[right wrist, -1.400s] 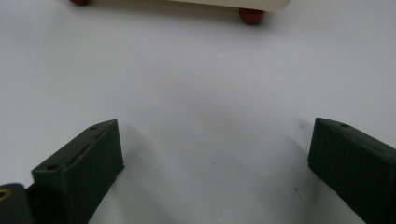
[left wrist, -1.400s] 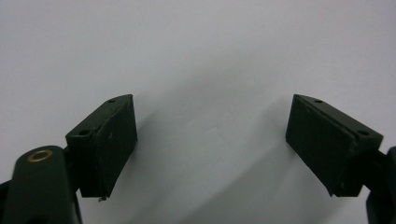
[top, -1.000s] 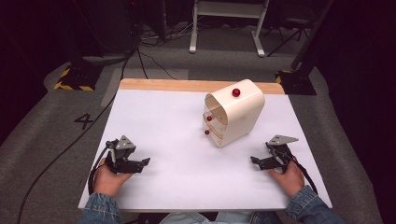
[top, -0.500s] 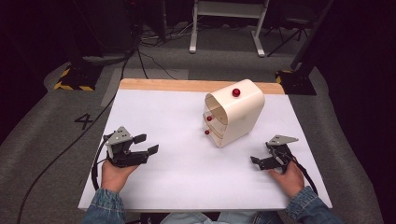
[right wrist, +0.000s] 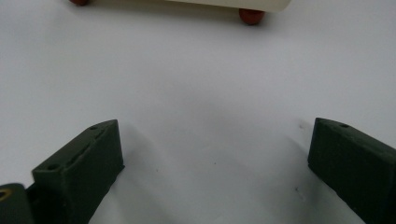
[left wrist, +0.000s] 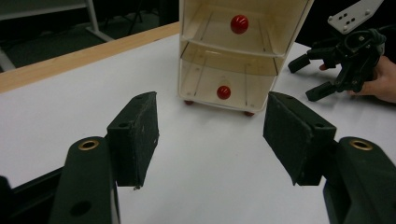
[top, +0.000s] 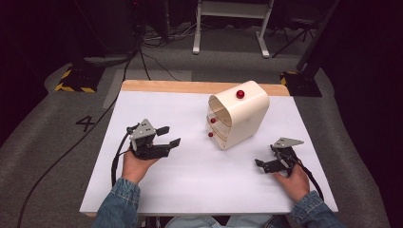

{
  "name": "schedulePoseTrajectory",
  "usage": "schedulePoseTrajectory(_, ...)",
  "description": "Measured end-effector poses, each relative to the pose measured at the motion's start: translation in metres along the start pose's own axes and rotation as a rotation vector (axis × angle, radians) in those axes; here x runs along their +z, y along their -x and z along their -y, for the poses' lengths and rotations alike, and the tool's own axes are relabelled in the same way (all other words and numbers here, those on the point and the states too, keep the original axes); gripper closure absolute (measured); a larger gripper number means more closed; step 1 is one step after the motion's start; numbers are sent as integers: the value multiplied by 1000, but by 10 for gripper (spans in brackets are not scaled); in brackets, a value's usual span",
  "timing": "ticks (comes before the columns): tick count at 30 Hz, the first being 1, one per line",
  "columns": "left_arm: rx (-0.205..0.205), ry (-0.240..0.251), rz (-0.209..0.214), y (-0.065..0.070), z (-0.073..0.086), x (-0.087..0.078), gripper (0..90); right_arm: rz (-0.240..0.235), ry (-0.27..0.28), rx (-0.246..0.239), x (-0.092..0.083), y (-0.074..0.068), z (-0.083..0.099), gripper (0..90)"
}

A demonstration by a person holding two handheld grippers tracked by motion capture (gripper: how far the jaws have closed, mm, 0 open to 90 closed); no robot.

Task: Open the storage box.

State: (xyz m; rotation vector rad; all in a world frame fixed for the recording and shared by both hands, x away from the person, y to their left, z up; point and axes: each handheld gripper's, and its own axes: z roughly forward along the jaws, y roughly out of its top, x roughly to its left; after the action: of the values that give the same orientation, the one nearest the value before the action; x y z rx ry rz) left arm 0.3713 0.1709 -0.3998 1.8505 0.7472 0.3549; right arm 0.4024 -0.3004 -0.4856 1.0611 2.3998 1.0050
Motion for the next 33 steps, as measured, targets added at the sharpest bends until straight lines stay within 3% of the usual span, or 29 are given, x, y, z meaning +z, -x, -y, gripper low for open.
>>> schedulePoseTrajectory(7, 52, -5, 31, 11, -15, 28, 368, 0, 0, 0, 0, 0, 0, 32)
schedulePoseTrajectory(13, 55, -6, 64, 13, -20, 54, 378, 0, 0, 0, 0, 0, 0, 32)
schedulePoseTrajectory(25, 47, 61, 137, 3, -3, 101, 392, 0, 0, 0, 0, 0, 0, 33)
schedulePoseTrajectory(28, 65, 44, 126, 3, 1, 110, 392, -1, 0, 0, 0, 0, 0, 32)
schedulePoseTrajectory(33, 52, 5, 126, 1, 6, 121, 394, 0, 0, 0, 0, 0, 0, 32)
